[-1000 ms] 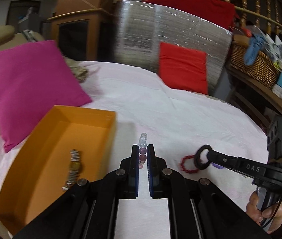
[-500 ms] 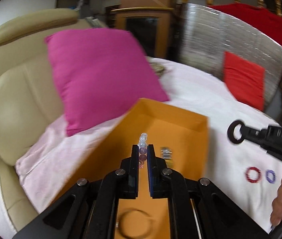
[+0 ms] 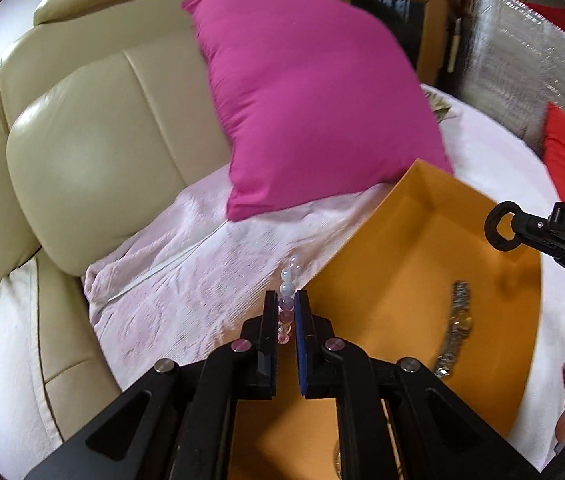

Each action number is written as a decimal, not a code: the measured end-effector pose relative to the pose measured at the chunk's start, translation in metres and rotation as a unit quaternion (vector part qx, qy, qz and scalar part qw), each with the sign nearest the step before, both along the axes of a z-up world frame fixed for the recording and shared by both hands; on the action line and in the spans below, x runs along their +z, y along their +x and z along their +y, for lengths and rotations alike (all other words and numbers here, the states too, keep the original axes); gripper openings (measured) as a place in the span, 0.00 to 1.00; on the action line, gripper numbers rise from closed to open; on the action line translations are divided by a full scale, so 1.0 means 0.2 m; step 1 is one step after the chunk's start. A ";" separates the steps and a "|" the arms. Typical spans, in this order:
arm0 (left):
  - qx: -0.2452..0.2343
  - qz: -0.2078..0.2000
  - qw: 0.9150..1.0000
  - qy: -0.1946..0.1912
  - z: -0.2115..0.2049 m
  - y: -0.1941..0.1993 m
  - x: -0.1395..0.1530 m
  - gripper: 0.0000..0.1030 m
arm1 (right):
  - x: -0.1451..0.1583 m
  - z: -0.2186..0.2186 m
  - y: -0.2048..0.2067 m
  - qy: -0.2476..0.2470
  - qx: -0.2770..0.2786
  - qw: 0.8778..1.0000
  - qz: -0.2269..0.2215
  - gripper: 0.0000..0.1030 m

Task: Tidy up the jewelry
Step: 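Open both tools to drop the hair tie and bracelet into the box, then move the right tool to the black clip beside the white bead bracelet, then close the right tool on the black clip and lift it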

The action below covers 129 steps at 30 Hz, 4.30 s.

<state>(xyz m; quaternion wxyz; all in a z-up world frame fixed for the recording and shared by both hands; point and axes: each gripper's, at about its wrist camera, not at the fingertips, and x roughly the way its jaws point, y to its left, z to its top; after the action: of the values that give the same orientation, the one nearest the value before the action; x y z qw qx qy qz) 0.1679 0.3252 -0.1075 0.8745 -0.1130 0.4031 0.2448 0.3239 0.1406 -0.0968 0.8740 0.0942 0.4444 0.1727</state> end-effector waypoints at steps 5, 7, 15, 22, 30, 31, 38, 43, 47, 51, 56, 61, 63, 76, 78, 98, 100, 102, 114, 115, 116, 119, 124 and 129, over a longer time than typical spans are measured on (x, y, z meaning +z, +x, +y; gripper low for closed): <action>-0.006 0.005 1.000 0.012 -0.04 0.01 0.02 0.37 | -0.03 0.02 0.00 -0.012 -0.002 1.000 0.013 0.43; -0.004 -0.002 1.000 0.024 -0.06 0.01 0.04 0.53 | -0.01 -0.01 -0.03 -0.003 -0.009 1.000 0.000 0.56; 0.002 -0.033 0.997 0.062 -0.15 0.01 0.10 0.59 | 0.13 -0.27 -0.11 0.003 -0.046 0.998 -0.039 0.56; -0.031 -0.062 0.991 0.118 -0.37 0.02 0.17 0.64 | 0.21 -0.76 -0.21 0.012 -0.121 0.992 -0.040 0.56; -0.103 -0.104 0.974 0.175 -0.75 0.02 0.24 0.73 | 0.30 -1.49 -0.49 0.018 -0.236 0.970 -0.063 0.58; -0.113 -0.109 0.971 0.181 -0.80 0.02 0.24 0.74 | 0.31 -1.57 -0.52 0.018 -0.247 0.967 -0.065 0.58; -0.218 -0.114 0.952 0.182 -1.17 0.04 0.20 0.81 | 0.29 -2.08 -0.79 0.027 -0.326 0.941 -0.082 0.60; -0.295 -0.101 0.936 0.166 -1.43 0.07 0.13 0.82 | 0.18 -2.29 -0.90 0.053 -0.347 0.934 -0.067 0.60; -0.358 -0.080 0.921 0.133 -1.59 0.10 0.07 0.83 | 0.05 -2.44 -0.98 0.078 -0.360 0.928 -0.056 0.60; -0.397 -0.073 0.905 0.135 -1.75 0.09 0.02 0.83 | -0.09 -2.59 -1.03 0.114 -0.374 0.920 -0.017 0.60; -0.420 -0.064 0.891 0.156 -1.86 0.09 -0.03 0.83 | -0.18 -2.69 -1.04 0.122 -0.389 0.913 0.027 0.60; -0.430 -0.047 0.891 0.136 -1.90 0.11 -0.07 0.83 | -0.27 -2.74 -0.98 0.118 -0.389 0.911 0.068 0.55; -0.434 -0.044 0.890 0.135 -1.92 0.11 -0.08 0.83 | -0.30 -2.74 -0.96 0.112 -0.386 0.912 0.079 0.46; -0.443 -0.044 0.889 0.112 -1.93 0.11 -0.09 0.83 | -0.37 -2.70 -0.88 0.068 -0.379 0.918 0.091 0.18; -0.443 -0.044 0.888 0.114 -1.93 0.11 -0.09 0.83 | -0.37 -2.70 -0.87 0.068 -0.382 0.917 0.088 0.18; -0.429 -0.074 0.893 0.119 -1.80 0.06 0.01 0.83 | -0.34 -2.58 -0.87 0.027 -0.421 0.906 0.037 0.18; -0.432 -0.075 0.891 0.120 -1.80 0.05 0.02 0.83 | -0.35 -2.56 -0.86 0.019 -0.422 0.905 0.040 0.18; -0.435 -0.076 0.889 0.120 -1.79 0.05 0.02 0.83 | -0.35 -2.55 -0.85 0.014 -0.425 0.904 0.045 0.18; -0.440 -0.074 0.885 0.131 -1.81 0.04 0.01 0.83 | -0.35 -2.56 -0.80 0.035 -0.421 0.905 0.053 0.41; -0.440 -0.074 0.885 0.131 -1.81 0.04 0.01 0.83 | -0.35 -2.56 -0.79 0.030 -0.422 0.905 0.050 0.42; -0.441 -0.074 0.885 0.131 -1.82 0.04 0.01 0.83 | -0.35 -2.55 -0.79 0.025 -0.423 0.904 0.049 0.42; -0.443 -0.073 0.884 0.129 -1.84 0.04 0.00 0.83 | -0.35 -2.53 -0.76 -0.002 -0.420 0.906 0.042 0.34; -0.448 -0.073 0.881 0.131 -1.87 0.03 -0.01 0.83 | -0.35 -2.54 -0.75 -0.027 -0.416 0.909 0.034 0.19; -0.447 -0.070 0.883 0.126 -1.89 0.04 -0.01 0.83 | -0.32 -2.54 -0.77 -0.021 -0.413 0.910 0.025 0.19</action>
<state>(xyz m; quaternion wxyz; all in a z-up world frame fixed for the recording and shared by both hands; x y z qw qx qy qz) 0.1766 -0.0521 -0.1091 0.9240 0.1737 0.3140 -0.1320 0.1699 -0.3670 -0.1616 0.8575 0.2551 0.3913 -0.2158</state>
